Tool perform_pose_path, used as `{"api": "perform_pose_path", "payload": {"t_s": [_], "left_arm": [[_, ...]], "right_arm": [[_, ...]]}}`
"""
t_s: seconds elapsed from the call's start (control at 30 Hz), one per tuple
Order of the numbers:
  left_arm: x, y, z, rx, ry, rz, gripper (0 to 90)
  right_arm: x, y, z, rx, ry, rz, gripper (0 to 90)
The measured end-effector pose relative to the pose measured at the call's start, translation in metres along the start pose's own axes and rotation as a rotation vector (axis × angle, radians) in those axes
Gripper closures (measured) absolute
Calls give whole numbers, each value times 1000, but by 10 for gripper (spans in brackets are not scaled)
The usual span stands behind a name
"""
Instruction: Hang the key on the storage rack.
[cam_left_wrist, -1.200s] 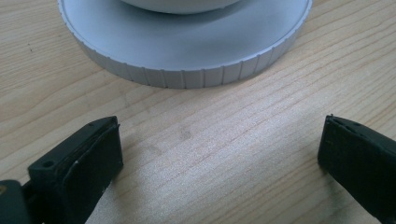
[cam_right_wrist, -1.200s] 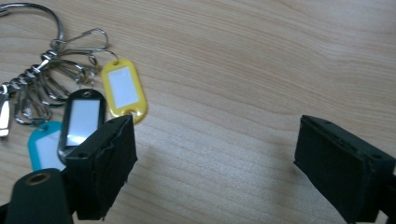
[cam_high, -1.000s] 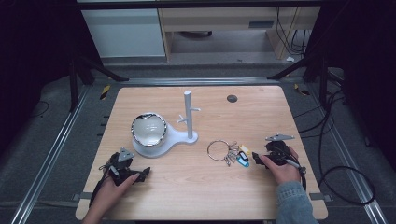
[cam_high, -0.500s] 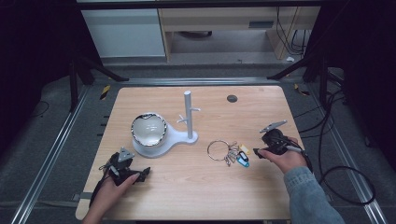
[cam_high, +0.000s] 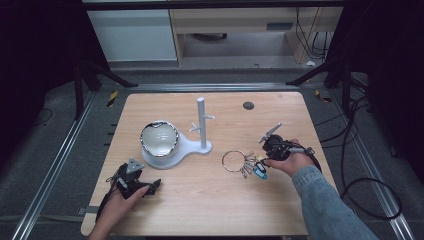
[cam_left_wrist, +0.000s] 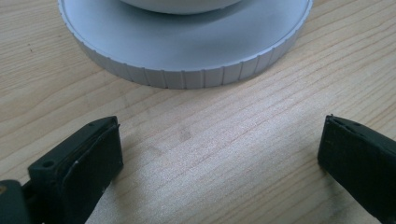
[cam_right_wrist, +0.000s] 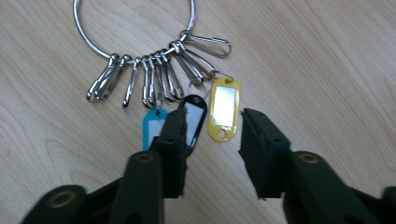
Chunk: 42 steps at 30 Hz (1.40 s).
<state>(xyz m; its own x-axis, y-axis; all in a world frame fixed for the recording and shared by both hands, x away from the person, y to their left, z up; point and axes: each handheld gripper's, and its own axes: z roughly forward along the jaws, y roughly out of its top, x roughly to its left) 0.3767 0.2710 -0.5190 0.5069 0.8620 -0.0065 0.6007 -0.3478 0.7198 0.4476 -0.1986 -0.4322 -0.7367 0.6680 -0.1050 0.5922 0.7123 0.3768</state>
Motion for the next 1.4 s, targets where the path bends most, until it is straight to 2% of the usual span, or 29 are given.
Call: {"api": "perform_pose_path", "payload": {"t_s": [0.13,0.27,0.6,0.8,0.87,1.0,1.4], "left_arm": [[0,0,0,0,0,0,0],[0,0,0,0,0,0,0],[0,0,0,0,0,0,0],[0,0,0,0,0,0,0],[0,0,0,0,0,0,0],[0,0,0,0,0,0,0],[0,0,0,0,0,0,0]], "right_arm": [[5,9,4,22,27,-38,762],[11,12,8,35,46,-55,810],[25,17,19,59,67,-95,856],[34,21,23,51,81,-130,874],[38,23,26,69,73,-150,862],[37,23,32,84,57,-159,847],[37,26,40,112,51,-179,812]]}}
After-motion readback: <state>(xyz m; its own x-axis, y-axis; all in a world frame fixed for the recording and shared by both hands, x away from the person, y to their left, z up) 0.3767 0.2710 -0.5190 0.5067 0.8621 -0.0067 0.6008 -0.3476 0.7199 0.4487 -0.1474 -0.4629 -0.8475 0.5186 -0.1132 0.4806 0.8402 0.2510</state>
